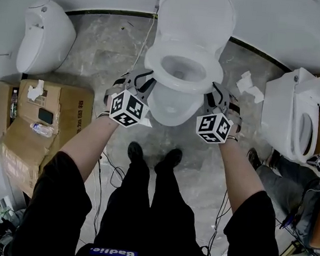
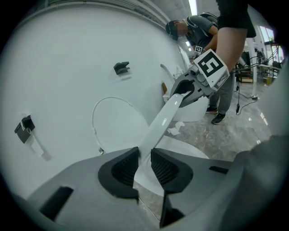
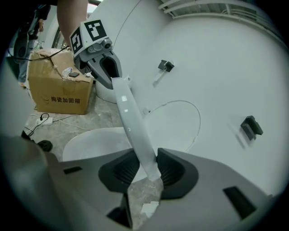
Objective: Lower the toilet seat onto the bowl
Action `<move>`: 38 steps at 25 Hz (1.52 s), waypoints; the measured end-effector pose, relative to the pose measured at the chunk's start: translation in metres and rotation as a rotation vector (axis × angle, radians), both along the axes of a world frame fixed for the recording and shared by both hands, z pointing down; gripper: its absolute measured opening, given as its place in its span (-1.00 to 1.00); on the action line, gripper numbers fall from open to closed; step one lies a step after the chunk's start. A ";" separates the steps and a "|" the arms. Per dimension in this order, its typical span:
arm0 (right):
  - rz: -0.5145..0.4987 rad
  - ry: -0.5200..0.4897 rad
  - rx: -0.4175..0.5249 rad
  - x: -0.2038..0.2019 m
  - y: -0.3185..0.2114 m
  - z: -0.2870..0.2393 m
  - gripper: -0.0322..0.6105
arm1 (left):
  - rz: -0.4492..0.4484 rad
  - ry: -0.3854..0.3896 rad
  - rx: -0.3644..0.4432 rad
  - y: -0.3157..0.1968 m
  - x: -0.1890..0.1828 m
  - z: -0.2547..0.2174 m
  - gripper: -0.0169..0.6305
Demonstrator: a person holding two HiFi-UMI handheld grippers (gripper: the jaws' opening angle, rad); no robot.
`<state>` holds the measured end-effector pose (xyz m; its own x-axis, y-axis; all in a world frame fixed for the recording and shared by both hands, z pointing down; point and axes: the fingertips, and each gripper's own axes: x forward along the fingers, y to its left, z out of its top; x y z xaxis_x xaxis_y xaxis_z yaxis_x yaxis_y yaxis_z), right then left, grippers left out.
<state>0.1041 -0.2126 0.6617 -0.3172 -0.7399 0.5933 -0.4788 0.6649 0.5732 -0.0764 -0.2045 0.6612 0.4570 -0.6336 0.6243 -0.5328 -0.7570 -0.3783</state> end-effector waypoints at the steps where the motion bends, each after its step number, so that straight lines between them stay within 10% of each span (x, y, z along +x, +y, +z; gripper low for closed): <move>1: -0.005 0.010 0.002 -0.001 0.002 0.002 -0.58 | 0.005 0.002 0.000 0.002 -0.001 0.002 -0.69; 38: -0.201 0.357 -0.089 -0.008 0.138 0.208 -0.26 | 0.195 -0.150 -0.200 0.148 -0.008 0.200 -0.60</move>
<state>0.0964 -0.0744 0.8701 -0.2123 -0.6249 0.7513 -0.1160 0.7795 0.6156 -0.0841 -0.0561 0.8612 0.4507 -0.4011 0.7975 -0.3199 -0.9066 -0.2751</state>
